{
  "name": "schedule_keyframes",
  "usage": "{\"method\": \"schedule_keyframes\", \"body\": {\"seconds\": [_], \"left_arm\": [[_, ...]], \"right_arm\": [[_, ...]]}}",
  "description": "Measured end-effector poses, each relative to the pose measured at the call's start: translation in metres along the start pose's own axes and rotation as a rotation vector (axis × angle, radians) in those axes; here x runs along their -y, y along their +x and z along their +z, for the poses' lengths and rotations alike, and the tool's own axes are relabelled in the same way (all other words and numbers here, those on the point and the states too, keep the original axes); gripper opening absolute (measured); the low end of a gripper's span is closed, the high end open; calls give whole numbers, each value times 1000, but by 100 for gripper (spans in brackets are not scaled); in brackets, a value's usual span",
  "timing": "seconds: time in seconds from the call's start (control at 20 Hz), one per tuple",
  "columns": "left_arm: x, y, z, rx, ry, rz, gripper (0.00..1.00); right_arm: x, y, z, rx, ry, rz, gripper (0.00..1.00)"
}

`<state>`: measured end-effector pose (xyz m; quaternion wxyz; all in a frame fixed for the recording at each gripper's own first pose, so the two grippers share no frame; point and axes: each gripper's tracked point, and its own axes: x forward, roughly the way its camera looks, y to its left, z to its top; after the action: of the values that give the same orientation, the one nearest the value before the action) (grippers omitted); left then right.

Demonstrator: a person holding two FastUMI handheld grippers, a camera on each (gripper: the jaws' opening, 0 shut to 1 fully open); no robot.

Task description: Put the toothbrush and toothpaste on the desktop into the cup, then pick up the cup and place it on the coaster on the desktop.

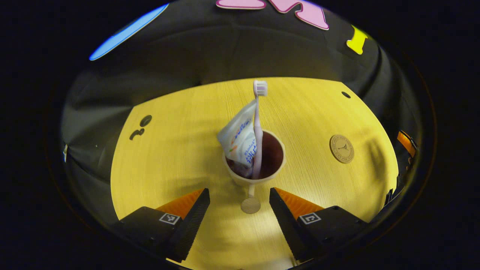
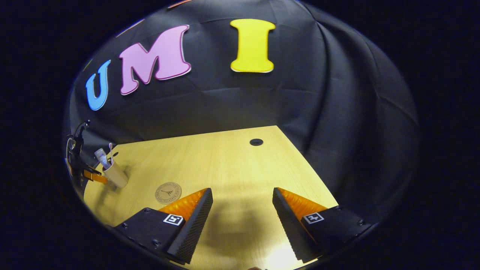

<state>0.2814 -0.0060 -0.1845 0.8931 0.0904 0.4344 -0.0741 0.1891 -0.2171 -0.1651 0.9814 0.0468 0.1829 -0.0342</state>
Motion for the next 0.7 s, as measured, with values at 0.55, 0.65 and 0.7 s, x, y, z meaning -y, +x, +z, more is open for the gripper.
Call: {"method": "schedule_keyframes", "body": {"seconds": [0.55, 0.65, 0.7], "left_arm": [[16, 25, -1, -196, 10, -52, 49], [15, 26, -3, -212, 4, -44, 39], [17, 28, -4, -214, -7, -46, 40]], "right_arm": [[34, -4, -10, -20, 49, -61, 99], [34, -4, -10, -18, 41, -62, 99], [33, -5, -10, -17, 38, -60, 99]]}}
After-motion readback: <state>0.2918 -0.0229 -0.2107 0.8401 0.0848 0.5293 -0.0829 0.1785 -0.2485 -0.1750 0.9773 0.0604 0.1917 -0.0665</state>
